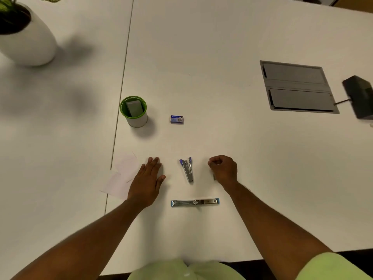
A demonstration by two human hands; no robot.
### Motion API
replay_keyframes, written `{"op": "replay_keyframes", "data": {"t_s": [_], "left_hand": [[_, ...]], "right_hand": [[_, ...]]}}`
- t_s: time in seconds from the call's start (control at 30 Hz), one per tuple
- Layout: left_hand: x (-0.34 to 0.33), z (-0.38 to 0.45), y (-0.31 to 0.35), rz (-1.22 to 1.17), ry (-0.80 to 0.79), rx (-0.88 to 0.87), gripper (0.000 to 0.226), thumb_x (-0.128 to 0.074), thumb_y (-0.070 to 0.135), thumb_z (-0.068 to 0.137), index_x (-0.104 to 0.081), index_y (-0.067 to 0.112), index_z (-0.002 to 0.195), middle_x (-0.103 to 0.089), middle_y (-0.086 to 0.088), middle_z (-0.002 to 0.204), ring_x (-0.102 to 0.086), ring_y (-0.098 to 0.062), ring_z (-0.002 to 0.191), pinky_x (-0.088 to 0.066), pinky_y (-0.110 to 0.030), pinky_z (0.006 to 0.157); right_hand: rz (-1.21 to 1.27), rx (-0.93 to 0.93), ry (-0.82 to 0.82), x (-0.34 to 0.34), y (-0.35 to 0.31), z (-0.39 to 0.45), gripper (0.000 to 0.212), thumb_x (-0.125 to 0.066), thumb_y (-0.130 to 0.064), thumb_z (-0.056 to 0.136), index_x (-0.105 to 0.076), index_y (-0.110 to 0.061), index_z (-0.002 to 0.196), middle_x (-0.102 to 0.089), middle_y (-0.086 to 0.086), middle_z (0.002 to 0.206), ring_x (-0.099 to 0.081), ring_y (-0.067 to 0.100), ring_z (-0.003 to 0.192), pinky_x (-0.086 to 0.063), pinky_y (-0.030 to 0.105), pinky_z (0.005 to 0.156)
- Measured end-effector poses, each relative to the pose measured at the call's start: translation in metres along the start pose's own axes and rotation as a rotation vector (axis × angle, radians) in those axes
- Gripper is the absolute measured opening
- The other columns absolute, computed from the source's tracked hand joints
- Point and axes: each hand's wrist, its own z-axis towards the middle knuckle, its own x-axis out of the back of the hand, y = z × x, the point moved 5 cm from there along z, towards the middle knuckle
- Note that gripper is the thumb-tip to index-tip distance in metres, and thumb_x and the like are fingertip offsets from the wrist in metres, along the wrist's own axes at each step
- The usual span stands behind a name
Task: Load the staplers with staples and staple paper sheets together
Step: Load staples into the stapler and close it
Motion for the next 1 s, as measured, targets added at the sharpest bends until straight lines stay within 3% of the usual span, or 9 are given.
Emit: {"op": "replay_keyframes", "data": {"t_s": [0.13, 0.27, 0.47, 0.63, 0.77, 1.0], "left_hand": [[-0.011, -0.031, 0.007, -0.050, 0.027, -0.038, 0.051, -0.039, 0.038, 0.106, -0.041, 0.014, 0.151, -0.028, 0.004, 0.163, -0.010, -0.010, 0.153, -0.010, -0.030, 0.125], [-0.018, -0.055, 0.017, -0.059, 0.074, -0.059, 0.060, -0.030, 0.052, 0.101, -0.048, 0.016, 0.146, -0.036, 0.006, 0.159, -0.019, -0.010, 0.152, -0.017, -0.032, 0.125], [-0.030, -0.082, 0.034, -0.080, 0.157, -0.065, 0.051, -0.069, 0.042, 0.090, -0.059, 0.016, 0.133, -0.052, 0.004, 0.148, -0.038, -0.014, 0.145, -0.035, -0.033, 0.117], [-0.041, -0.086, 0.046, -0.097, 0.166, 0.045, 0.054, -0.080, 0.026, 0.082, -0.062, 0.013, 0.131, -0.059, -0.003, 0.134, -0.056, -0.024, 0.126, -0.046, -0.033, 0.103], [-0.042, -0.083, 0.056, -0.120, 0.193, 0.099, 0.053, -0.080, 0.023, 0.082, -0.062, 0.013, 0.130, -0.059, -0.003, 0.121, -0.055, -0.024, 0.110, -0.050, -0.034, 0.092], [-0.049, -0.076, 0.066, -0.144, 0.135, 0.134, 0.045, -0.080, 0.018, 0.081, -0.066, 0.014, 0.124, -0.057, -0.001, 0.114, -0.052, -0.023, 0.107, -0.049, -0.030, 0.085]], "right_hand": [[-0.076, 0.006, 0.011, 0.006, 0.023, -0.021, 0.011, -0.073, -0.020, 0.083, -0.074, -0.021, 0.094, -0.074, -0.003, 0.089, -0.070, 0.017, 0.086, -0.053, 0.027, 0.080], [-0.110, 0.055, 0.025, 0.011, 0.033, -0.033, 0.016, -0.074, -0.019, 0.082, -0.072, -0.021, 0.097, -0.069, -0.005, 0.089, -0.065, 0.014, 0.085, -0.052, 0.027, 0.080], [-0.172, 0.094, -0.003, 0.015, 0.044, -0.031, 0.022, -0.077, -0.029, 0.084, -0.064, -0.022, 0.101, -0.063, -0.004, 0.090, -0.062, 0.016, 0.089, -0.048, 0.027, 0.078], [-0.172, 0.107, -0.067, 0.009, 0.050, -0.024, 0.035, -0.083, -0.037, 0.076, -0.060, -0.021, 0.098, -0.063, -0.007, 0.084, -0.059, 0.015, 0.086, -0.045, 0.026, 0.076], [-0.196, 0.102, -0.071, 0.009, 0.056, -0.022, 0.033, -0.083, -0.037, 0.076, -0.060, -0.018, 0.091, -0.064, -0.005, 0.085, -0.062, 0.020, 0.092, -0.046, 0.028, 0.077], [-0.239, 0.077, -0.101, 0.009, 0.058, -0.017, 0.033, -0.081, -0.038, 0.078, -0.062, -0.016, 0.094, -0.068, 0.001, 0.099, -0.062, 0.022, 0.099, -0.043, 0.027, 0.078]]}}
